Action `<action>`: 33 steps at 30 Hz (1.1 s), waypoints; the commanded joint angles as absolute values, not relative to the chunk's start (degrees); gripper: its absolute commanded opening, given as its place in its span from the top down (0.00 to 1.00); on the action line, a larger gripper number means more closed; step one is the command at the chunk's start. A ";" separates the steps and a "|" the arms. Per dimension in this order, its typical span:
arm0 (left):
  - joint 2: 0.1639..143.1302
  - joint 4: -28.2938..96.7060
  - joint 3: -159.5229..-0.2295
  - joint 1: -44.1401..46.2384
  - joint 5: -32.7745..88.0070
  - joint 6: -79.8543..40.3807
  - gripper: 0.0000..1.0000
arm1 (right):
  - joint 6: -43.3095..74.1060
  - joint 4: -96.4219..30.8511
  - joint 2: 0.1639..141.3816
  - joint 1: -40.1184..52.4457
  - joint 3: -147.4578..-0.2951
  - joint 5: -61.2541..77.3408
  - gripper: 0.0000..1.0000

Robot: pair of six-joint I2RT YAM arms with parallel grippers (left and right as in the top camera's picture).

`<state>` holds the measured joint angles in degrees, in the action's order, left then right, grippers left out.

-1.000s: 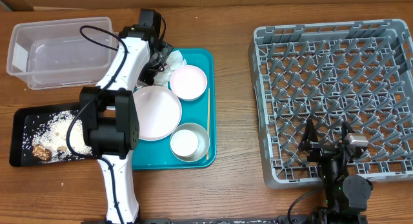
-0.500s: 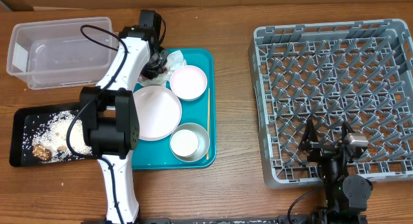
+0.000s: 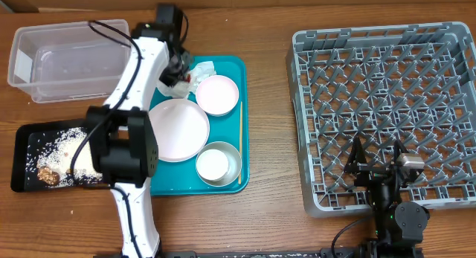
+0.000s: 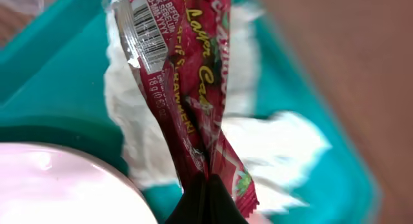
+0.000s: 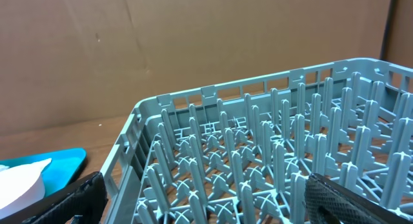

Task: Sort waste into correct bins and load items into the dishwasher
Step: 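Carry the red wrapper into the clear plastic bin and release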

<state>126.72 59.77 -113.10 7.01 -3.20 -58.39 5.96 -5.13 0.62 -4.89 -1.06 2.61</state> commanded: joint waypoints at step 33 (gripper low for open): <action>114.26 59.13 -115.98 -12.86 -18.28 -49.32 0.00 | 5.96 -4.62 0.16 -5.10 -0.45 2.61 0.00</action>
<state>111.37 58.43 -115.24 -11.46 -16.25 -51.40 5.96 -5.10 0.62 -4.89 -1.06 2.61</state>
